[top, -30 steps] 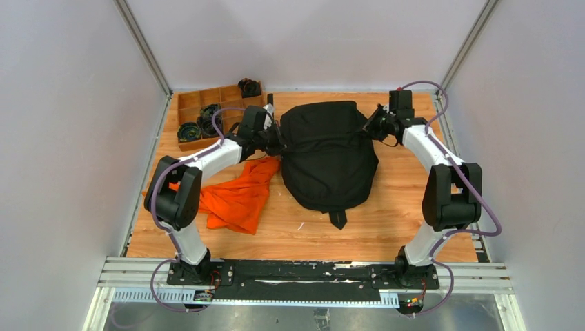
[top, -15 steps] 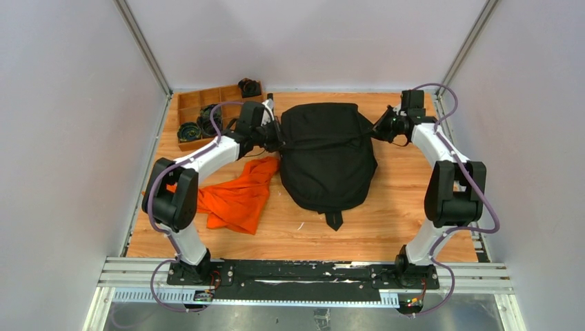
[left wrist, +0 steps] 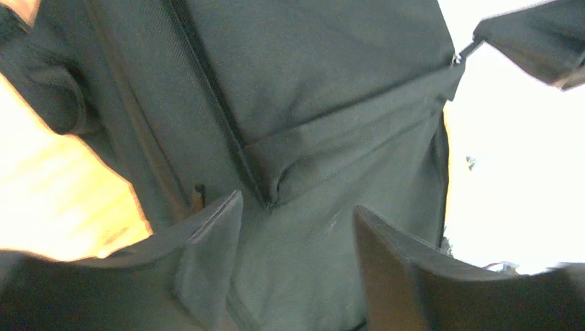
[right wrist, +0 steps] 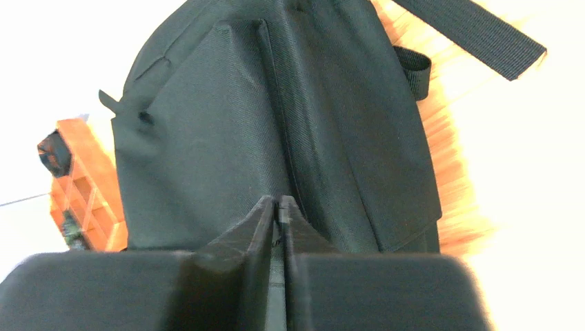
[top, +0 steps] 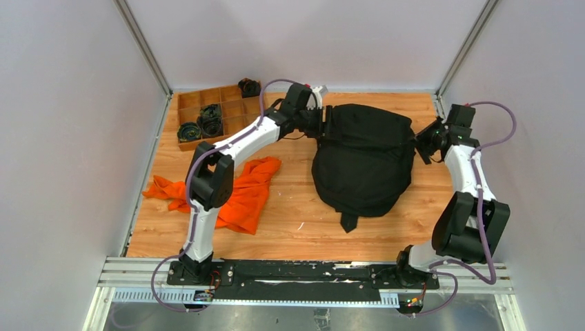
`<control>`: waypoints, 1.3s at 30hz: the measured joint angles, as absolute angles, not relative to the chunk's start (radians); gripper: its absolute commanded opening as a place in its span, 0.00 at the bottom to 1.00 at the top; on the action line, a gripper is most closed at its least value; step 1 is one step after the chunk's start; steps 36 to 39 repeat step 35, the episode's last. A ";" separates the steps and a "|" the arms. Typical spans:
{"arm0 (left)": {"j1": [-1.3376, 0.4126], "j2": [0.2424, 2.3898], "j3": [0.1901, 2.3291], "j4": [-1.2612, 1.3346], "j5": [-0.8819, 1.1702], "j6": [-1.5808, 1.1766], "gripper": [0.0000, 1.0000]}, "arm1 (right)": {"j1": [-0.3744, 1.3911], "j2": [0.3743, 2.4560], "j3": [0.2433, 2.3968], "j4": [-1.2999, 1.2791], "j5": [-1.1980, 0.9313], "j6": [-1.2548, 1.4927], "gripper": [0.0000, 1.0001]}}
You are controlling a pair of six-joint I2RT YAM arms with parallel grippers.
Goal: Pack the student bag
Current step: Zip the student bag at the center of the board, then reset both arms
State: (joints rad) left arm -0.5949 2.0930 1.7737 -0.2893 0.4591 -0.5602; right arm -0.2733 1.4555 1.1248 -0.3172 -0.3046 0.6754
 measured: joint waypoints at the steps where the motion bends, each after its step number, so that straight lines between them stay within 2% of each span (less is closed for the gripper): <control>1: -0.606 2.095 1.789 -0.301 0.462 -0.538 0.93 | -0.284 1.451 1.125 -0.318 -0.302 0.675 0.40; 3: -0.620 2.090 1.815 -0.332 0.451 -0.513 1.00 | -0.299 1.436 1.134 -0.329 -0.292 0.658 0.53; 5: -0.622 2.068 1.819 -0.369 0.409 -0.467 1.00 | -0.299 1.411 1.149 -0.350 -0.284 0.643 0.68; 7: -0.614 2.027 1.814 -0.427 0.330 -0.418 1.00 | -0.292 1.373 1.167 -0.376 -0.269 0.625 0.73; 8: -0.609 2.004 1.805 -0.444 0.300 -0.400 1.00 | -0.285 1.349 1.178 -0.390 -0.260 0.613 0.86; 9: -0.601 1.966 1.784 -0.463 0.262 -0.380 1.00 | -0.278 1.319 1.196 -0.408 -0.243 0.595 0.89; 13: -0.557 1.745 1.655 -0.496 0.143 -0.333 1.00 | -0.210 1.196 1.264 -0.450 -0.185 0.510 0.92; 18: -0.533 1.424 1.454 -0.472 -0.040 -0.298 1.00 | -0.023 1.044 1.269 -0.458 -0.104 0.381 0.95; 23: -0.539 1.153 1.226 -0.491 -0.204 -0.290 1.00 | 0.086 0.939 1.141 -0.437 -0.037 0.316 0.96; 29: -0.539 0.945 1.040 -0.611 -0.316 -0.299 1.00 | 0.086 0.879 0.910 -0.432 0.014 0.316 0.94; 33: -0.539 0.857 0.984 -0.645 -0.352 -0.299 1.00 | 0.086 0.871 0.898 -0.439 0.035 0.318 0.94; 39: -0.539 0.841 0.979 -0.654 -0.363 -0.300 1.00 | 0.086 0.855 0.898 -0.439 0.046 0.318 0.94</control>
